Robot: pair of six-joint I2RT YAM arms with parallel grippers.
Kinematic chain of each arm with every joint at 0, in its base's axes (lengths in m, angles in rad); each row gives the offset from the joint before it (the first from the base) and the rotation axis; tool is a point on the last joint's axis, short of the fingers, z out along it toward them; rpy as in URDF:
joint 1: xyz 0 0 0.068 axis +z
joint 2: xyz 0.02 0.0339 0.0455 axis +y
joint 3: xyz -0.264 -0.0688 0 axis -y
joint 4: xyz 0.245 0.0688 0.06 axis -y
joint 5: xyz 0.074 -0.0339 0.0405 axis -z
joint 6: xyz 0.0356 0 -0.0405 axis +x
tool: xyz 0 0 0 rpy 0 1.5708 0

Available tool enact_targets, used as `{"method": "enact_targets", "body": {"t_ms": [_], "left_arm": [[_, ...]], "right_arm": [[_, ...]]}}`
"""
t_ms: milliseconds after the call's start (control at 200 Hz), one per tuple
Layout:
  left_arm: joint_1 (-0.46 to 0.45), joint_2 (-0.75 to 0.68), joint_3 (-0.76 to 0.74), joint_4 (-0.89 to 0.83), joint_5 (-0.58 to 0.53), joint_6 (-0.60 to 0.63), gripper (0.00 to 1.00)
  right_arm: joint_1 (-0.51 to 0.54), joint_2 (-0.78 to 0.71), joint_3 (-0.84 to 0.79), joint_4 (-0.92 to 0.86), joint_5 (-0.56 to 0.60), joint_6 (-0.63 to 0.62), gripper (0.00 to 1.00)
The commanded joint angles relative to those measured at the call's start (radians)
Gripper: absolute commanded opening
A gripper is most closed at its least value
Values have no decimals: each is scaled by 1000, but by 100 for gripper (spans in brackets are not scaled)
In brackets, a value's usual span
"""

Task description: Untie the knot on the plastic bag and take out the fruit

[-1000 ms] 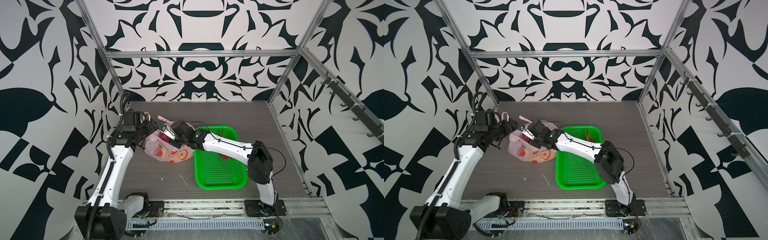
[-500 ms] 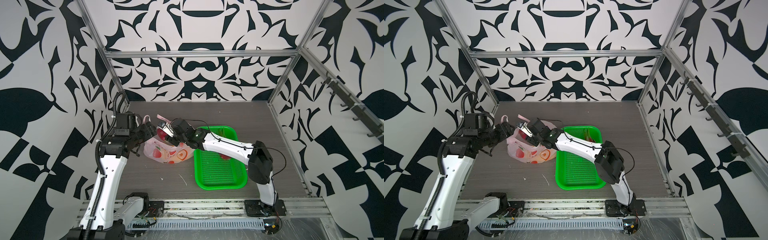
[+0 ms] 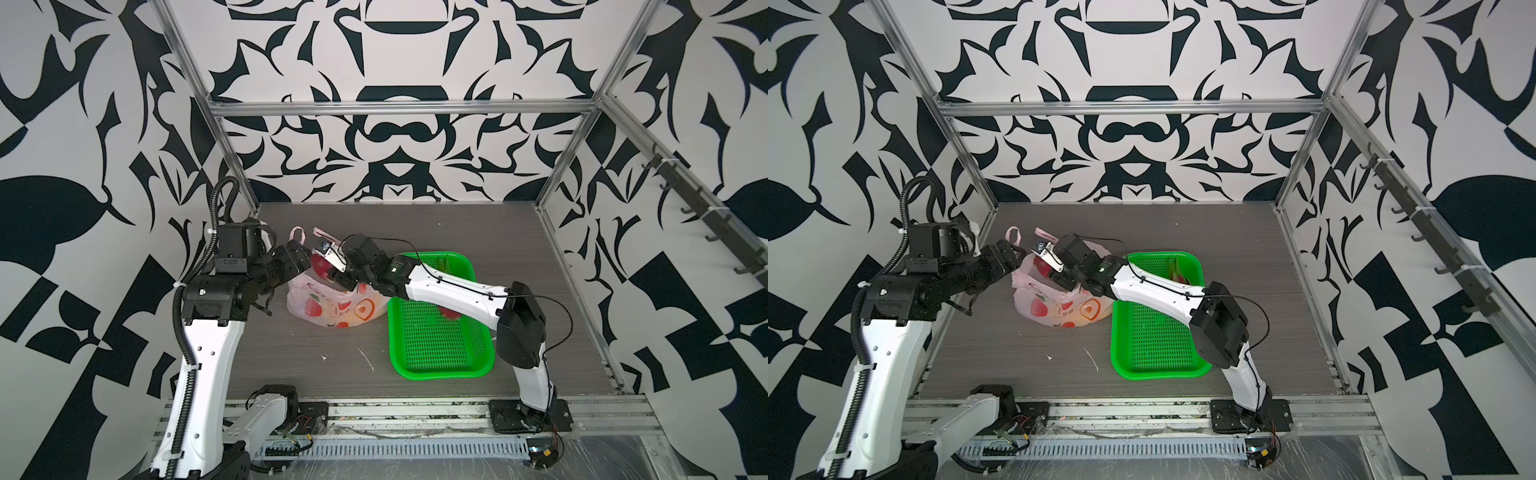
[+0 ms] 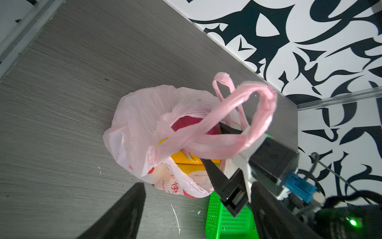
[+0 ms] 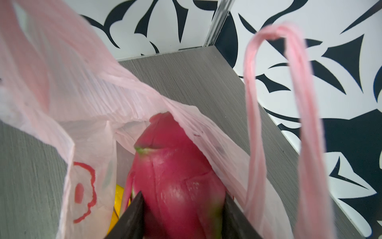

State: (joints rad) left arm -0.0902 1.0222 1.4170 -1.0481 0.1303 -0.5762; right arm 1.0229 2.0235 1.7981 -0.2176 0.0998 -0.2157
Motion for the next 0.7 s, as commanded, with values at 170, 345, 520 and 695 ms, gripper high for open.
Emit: {"method": "enact_targets", "body": {"t_ms": [170, 345, 520, 695], "left_arm": [[-2, 8, -2, -130, 183, -13, 80], [-2, -31, -144, -10, 204, -90, 69], [-2, -44, -247, 114, 250, -157, 65], [-2, -34, -314, 204, 227, -171, 65]], "right_arm": [[-7, -43, 55, 39, -48, 41, 0], [-15, -45, 41, 50, -57, 64, 0], [-23, -52, 35, 50, -70, 78, 0], [-26, -58, 26, 52, -78, 85, 0]]}}
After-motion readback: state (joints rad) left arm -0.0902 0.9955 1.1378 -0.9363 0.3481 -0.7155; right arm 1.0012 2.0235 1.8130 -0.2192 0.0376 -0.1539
